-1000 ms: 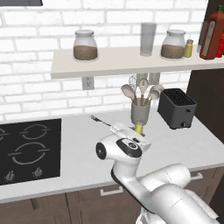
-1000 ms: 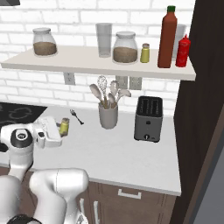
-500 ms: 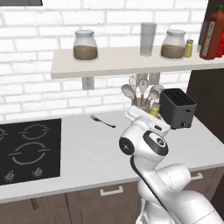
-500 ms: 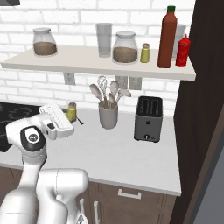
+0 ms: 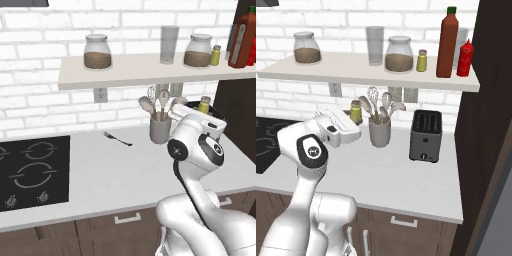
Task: Put the shaker and condiment bottle from the counter next to their counterparts in the cabinet.
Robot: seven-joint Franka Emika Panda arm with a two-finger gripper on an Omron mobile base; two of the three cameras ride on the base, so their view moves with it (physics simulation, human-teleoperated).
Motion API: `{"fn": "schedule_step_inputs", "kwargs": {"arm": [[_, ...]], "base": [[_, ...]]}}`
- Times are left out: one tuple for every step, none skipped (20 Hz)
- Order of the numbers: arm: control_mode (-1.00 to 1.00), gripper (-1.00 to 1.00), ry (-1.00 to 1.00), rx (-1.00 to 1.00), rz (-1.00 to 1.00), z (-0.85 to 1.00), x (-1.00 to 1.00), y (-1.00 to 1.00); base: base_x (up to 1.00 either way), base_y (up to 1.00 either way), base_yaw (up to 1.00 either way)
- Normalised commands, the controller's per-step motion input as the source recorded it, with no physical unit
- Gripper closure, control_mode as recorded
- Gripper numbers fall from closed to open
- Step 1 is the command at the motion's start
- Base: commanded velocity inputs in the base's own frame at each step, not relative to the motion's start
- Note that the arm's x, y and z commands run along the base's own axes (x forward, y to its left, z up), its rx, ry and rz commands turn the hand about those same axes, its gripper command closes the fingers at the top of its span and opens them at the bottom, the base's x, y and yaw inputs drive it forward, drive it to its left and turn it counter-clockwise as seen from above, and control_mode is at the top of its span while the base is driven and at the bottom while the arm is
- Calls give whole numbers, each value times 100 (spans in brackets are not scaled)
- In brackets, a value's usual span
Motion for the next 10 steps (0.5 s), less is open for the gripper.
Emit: {"fn": "schedule_step_inputs", "kwargs": {"arm": [[-100, 100, 0, -19, 8, 59, -11, -96], [-100, 100, 0, -20, 9, 61, -8, -99], [-100, 100, 0, -20, 9, 61, -7, -96], [-100, 100, 0, -19, 10, 59, -4, -96], [-100, 100, 0, -19, 10, 56, 0, -91], [-100, 100, 0, -18, 10, 54, 0, -89], [-100, 100, 0, -18, 9, 50, 0, -81], [-100, 100, 0, -19, 9, 52, 0, -80], [-100, 100, 0, -19, 6, 48, 0, -74], [-100, 100, 0, -23, 2, 50, 0, -74]], "base": [[0, 0, 0], [0, 0, 0], [0, 0, 0], [0, 0, 0], [0, 0, 0], [0, 0, 0], [0, 0, 0], [0, 0, 0], [0, 0, 0], [0, 0, 0]]}}
